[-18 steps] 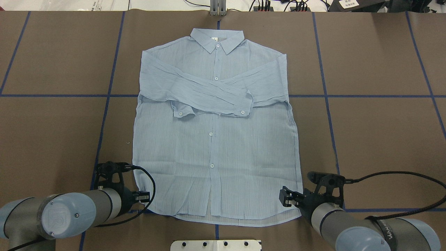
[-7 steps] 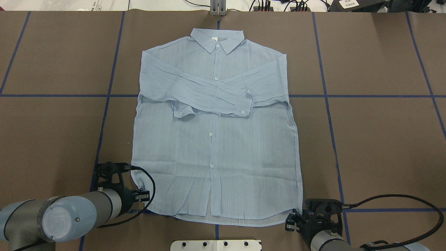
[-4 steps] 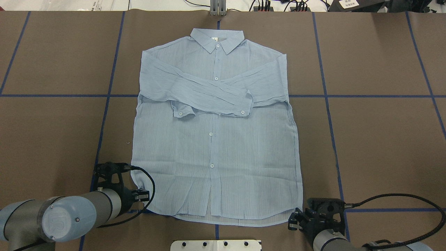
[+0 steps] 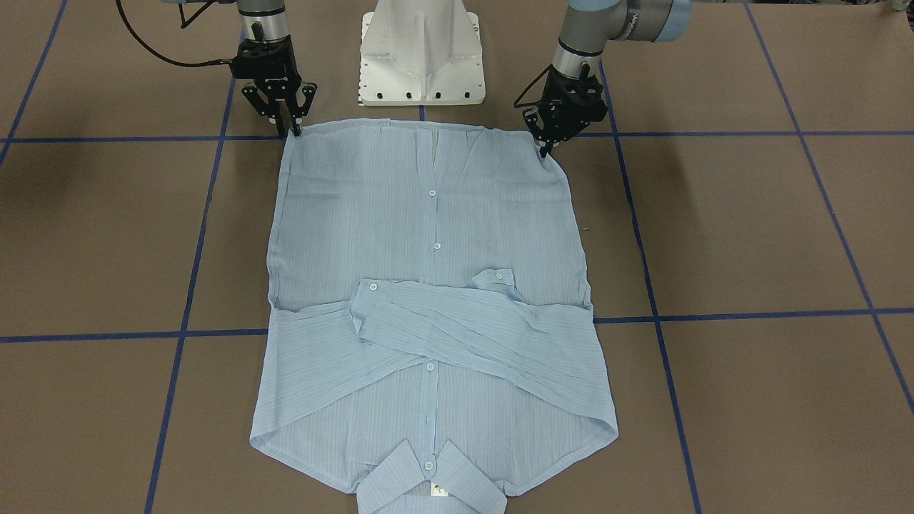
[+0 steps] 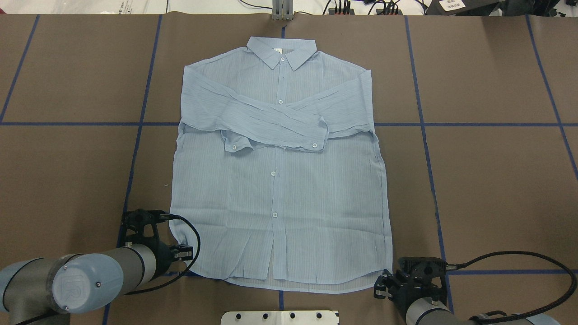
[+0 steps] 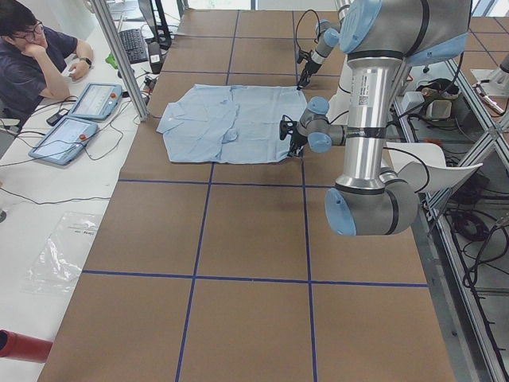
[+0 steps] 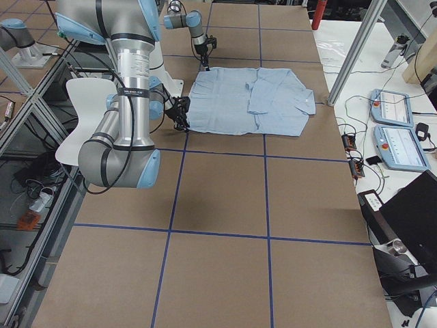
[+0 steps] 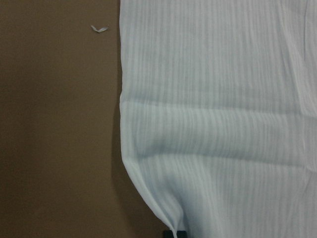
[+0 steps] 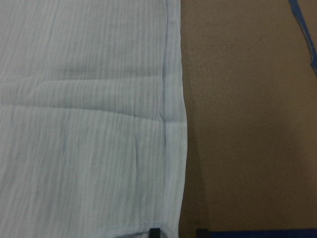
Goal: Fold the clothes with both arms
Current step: 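Move both grippers to the hem corners nearest the robot and grasp, then lift the hem with both grippers and fold it toward the collar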
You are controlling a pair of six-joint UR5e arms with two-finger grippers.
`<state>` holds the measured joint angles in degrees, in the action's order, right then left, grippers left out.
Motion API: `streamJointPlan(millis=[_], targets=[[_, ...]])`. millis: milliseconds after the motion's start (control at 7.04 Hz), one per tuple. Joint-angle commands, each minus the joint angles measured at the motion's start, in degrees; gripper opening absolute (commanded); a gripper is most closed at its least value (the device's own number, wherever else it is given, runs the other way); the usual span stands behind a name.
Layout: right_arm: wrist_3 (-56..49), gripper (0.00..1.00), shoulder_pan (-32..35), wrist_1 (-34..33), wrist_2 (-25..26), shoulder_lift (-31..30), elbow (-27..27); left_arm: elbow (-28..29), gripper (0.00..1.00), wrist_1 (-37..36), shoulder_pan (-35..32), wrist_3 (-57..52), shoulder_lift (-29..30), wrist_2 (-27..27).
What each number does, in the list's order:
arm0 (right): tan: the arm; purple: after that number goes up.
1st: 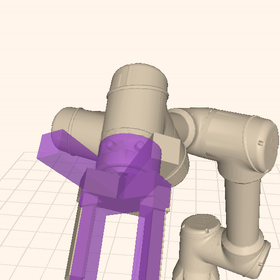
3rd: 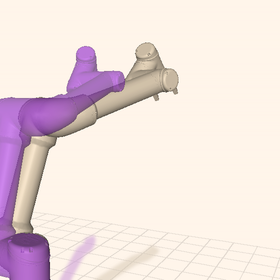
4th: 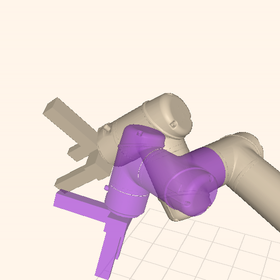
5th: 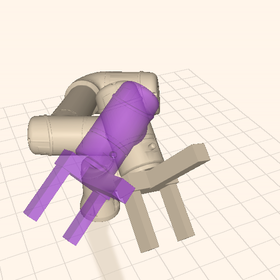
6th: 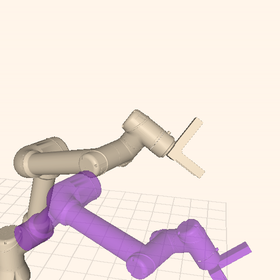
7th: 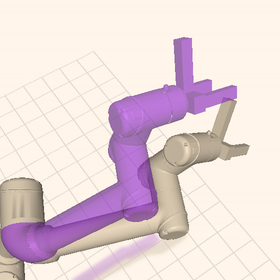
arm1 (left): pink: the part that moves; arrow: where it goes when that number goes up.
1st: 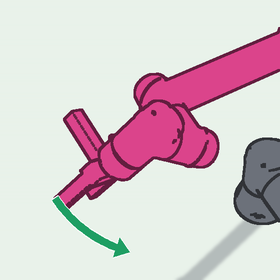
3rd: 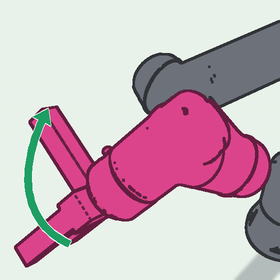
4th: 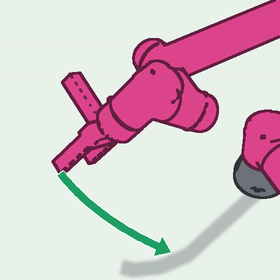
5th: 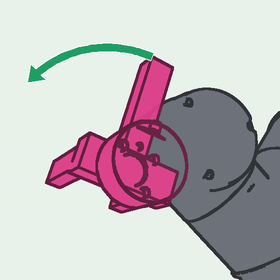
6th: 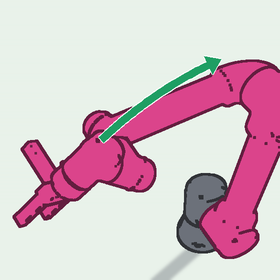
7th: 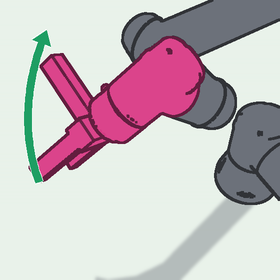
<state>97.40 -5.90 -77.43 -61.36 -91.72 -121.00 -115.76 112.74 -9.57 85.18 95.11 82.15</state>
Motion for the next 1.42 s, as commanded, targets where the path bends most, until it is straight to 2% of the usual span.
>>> streamJointPlan(millis=[0,284,426,568,710,852,994,1136,1278], targets=[[0.2,0.0,-0.1,-0.1,2.1,0.7,0.1,-0.7,0.0,-0.1,0.0,0.0,-0.3,0.0],[0.2,0.0,-0.1,-2.4,3.6,0.7,-0.3,-1.7,0.0,-0.2,-0.2,-0.1,-0.4,0.2],[0.0,0.0,0.2,-3.3,2.7,0.1,-3.7,-3.4,0.0,-0.3,-0.4,-0.4,-1.3,0.5],[-0.2,0.0,0.7,-11.6,-2.3,0.0,-10.8,-6.8,0.0,-0.8,-0.3,-0.5,-3.8,0.7],[-0.2,0.0,0.9,-23.9,-7.5,0.9,-20.1,-12.9,0.0,-2.8,-0.4,-0.7,-6.9,2.0],[-0.2,0.0,0.5,-34.5,-12.1,3.1,-28.4,-21.4,0.0,-10.4,-0.3,-0.7,-7.2,7.1],[-0.2,0.0,0.3,-43.1,-15.3,8.5,-33.2,-30.8,0.0,-20.5,0.2,-0.7,-6.5,10.0],[-0.2,0.0,1.4,-49.6,-18.2,17.2,-33.9,-38.8,0.0,-29.9,0.3,-0.7,-3.8,14.1],[-0.2,0.0,3.4,-56.1,-21.7,23.0,-34.0,-40.5,0.0,-36.0,-0.9,-0.7,1.3,16.4]])
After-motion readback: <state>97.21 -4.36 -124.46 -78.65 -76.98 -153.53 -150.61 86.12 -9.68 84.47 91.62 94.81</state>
